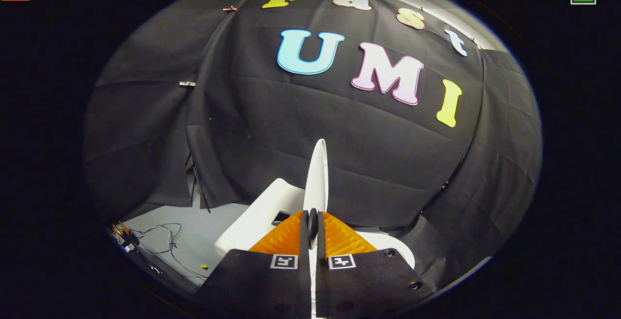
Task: Open the toilet lid.
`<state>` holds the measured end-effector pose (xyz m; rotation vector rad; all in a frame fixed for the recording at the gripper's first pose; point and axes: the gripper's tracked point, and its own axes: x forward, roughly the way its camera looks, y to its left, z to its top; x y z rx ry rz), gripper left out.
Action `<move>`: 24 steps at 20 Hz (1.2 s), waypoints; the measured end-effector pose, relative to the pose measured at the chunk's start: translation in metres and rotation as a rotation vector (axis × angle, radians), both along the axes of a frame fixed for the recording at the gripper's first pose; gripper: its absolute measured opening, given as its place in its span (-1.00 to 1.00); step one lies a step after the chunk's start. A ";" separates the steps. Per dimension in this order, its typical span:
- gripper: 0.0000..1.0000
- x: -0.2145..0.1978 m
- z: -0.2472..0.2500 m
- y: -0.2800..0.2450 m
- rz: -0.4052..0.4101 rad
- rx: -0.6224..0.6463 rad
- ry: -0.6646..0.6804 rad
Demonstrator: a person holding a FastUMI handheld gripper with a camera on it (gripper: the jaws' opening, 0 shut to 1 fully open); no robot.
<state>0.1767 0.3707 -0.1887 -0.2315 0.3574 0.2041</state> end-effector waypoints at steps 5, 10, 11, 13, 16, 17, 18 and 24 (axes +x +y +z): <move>0.20 -0.001 -0.001 -0.003 0.025 0.034 0.036; 0.98 -0.011 0.025 -0.009 0.054 0.086 -0.012; 0.98 -0.015 0.032 -0.010 0.064 0.107 -0.020; 0.99 -0.022 0.045 -0.019 0.074 0.142 -0.039; 0.98 -0.033 0.066 -0.038 0.077 0.175 -0.073; 0.98 -0.036 0.072 -0.047 0.075 0.185 -0.081; 0.98 -0.039 0.077 -0.054 0.074 0.195 -0.087; 0.99 -0.064 0.109 -0.122 0.043 0.221 -0.147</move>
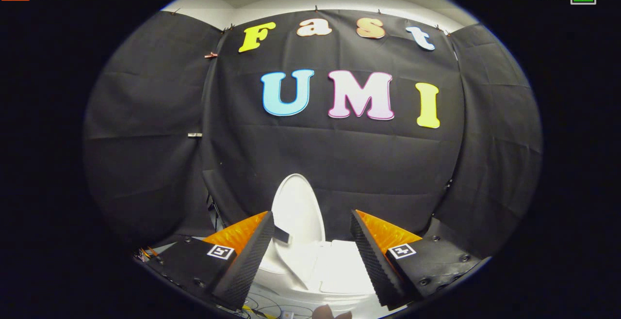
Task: Open the toilet lid.
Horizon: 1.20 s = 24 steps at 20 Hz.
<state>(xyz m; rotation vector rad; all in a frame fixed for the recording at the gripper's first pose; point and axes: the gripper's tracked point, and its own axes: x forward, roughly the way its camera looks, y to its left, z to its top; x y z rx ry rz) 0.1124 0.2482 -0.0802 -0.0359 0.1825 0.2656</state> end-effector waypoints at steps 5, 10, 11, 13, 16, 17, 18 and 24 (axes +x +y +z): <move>0.98 -0.021 0.014 -0.067 -0.068 0.006 -0.031; 0.98 -0.040 0.027 -0.125 -0.143 0.037 -0.047; 0.98 -0.045 0.029 -0.136 -0.157 0.042 -0.047; 0.98 -0.052 0.035 -0.154 -0.182 0.058 -0.055; 0.99 -0.062 0.043 -0.176 -0.207 0.065 -0.069; 1.00 -0.064 0.045 -0.183 -0.215 0.058 -0.073; 1.00 -0.066 0.048 -0.190 -0.224 0.053 -0.079; 1.00 -0.075 0.059 -0.215 -0.262 0.019 -0.108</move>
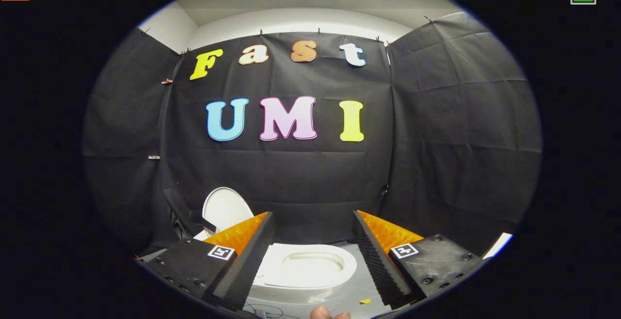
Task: Open the toilet lid.
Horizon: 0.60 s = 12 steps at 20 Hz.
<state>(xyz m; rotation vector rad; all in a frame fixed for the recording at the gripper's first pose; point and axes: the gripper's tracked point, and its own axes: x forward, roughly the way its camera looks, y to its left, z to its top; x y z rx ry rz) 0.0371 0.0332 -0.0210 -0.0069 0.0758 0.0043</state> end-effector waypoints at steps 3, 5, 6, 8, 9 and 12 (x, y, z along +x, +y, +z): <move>1.00 -0.001 0.002 -0.007 -0.017 -0.017 -0.010; 1.00 -0.003 0.004 -0.008 -0.015 -0.013 -0.011; 1.00 -0.003 0.004 -0.009 -0.016 -0.012 -0.011; 1.00 -0.006 0.003 -0.009 -0.018 -0.014 -0.009; 1.00 -0.006 0.003 -0.009 -0.018 -0.015 -0.008; 1.00 -0.008 0.005 -0.007 -0.010 -0.019 -0.010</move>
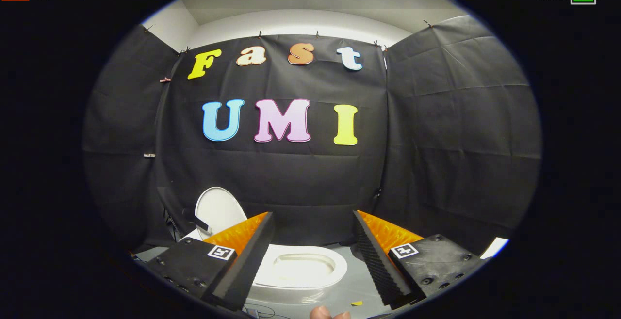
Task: Open the toilet lid.
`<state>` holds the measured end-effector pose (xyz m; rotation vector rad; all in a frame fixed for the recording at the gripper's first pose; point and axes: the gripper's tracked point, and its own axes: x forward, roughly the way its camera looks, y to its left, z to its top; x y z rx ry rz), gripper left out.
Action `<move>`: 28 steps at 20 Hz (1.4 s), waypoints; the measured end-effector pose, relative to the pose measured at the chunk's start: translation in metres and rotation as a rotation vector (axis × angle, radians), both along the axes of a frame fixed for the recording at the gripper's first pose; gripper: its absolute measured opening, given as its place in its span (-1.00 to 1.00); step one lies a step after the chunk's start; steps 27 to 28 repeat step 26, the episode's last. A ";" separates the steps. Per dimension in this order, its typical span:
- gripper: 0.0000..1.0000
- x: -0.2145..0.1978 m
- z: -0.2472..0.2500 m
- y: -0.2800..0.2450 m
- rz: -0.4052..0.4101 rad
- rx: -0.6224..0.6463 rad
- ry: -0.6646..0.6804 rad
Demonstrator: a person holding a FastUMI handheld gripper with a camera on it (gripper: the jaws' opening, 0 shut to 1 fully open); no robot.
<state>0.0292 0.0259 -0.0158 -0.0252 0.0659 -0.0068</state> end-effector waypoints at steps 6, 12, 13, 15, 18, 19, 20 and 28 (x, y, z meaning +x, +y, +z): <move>1.00 0.002 -0.001 0.009 0.020 0.003 0.004; 1.00 0.012 -0.015 0.023 0.048 -0.001 0.031; 1.00 0.012 -0.016 0.024 0.046 -0.003 0.035; 1.00 0.012 -0.016 0.024 0.045 -0.001 0.035; 1.00 0.010 -0.014 0.025 0.046 -0.003 0.031; 1.00 0.009 -0.014 0.025 0.047 -0.006 0.030; 1.00 0.008 -0.013 0.025 0.046 -0.007 0.029; 1.00 0.006 -0.015 0.025 0.043 -0.015 0.039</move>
